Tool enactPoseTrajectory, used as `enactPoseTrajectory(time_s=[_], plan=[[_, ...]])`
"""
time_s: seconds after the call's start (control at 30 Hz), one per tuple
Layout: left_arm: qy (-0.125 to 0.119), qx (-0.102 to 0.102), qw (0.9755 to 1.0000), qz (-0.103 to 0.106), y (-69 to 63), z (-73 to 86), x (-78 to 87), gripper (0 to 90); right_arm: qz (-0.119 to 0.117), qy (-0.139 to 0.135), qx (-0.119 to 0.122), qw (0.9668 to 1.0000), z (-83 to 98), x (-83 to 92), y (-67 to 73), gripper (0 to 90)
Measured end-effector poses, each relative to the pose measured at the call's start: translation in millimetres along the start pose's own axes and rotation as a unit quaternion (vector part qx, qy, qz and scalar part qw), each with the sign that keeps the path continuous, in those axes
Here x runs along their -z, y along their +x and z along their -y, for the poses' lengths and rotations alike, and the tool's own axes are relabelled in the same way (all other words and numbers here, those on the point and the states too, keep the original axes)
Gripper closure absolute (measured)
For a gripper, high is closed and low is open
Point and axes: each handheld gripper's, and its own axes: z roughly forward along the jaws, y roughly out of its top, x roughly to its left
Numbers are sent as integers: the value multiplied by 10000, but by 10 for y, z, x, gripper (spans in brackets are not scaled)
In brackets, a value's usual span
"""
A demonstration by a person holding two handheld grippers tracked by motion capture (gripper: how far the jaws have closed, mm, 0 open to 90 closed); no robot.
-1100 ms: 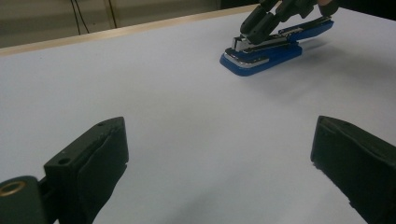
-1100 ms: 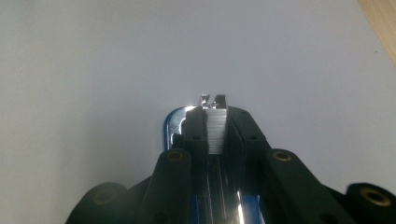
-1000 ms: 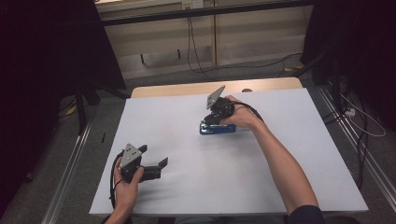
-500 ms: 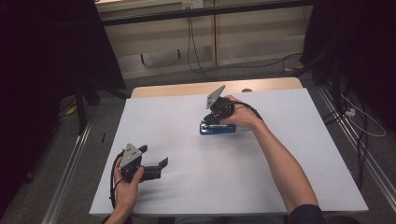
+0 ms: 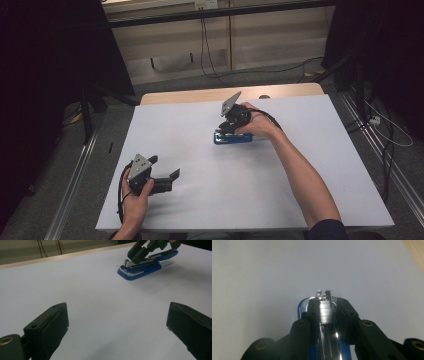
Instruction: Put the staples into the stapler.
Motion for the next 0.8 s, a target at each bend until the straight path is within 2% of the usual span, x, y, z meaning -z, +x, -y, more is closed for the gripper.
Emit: enactPoseTrajectory(time_s=[0.07,0.17,0.23,0.3,0.5,0.7,0.8], plan=[[-2,-2,10000,11,3,0,-1,43,21,-34,-41,10000,0,7,-1,710],[48,-45,10000,20,5,1,1,43,82,-17,-272,9996,9,9,6,591],[38,-36,10000,31,1,1,-1,43,112,-7,-312,9995,26,3,15,587],[25,-35,10000,33,0,0,-1,43,196,-79,-404,9990,42,12,19,545],[53,-39,10000,22,5,2,-5,43,434,-189,-728,9962,95,49,10,383],[45,-26,10000,19,-3,3,-13,43,614,-395,-1086,9914,147,108,18,228],[47,-5,10000,11,2,3,-12,43,614,-431,-1165,9904,163,134,34,204]])
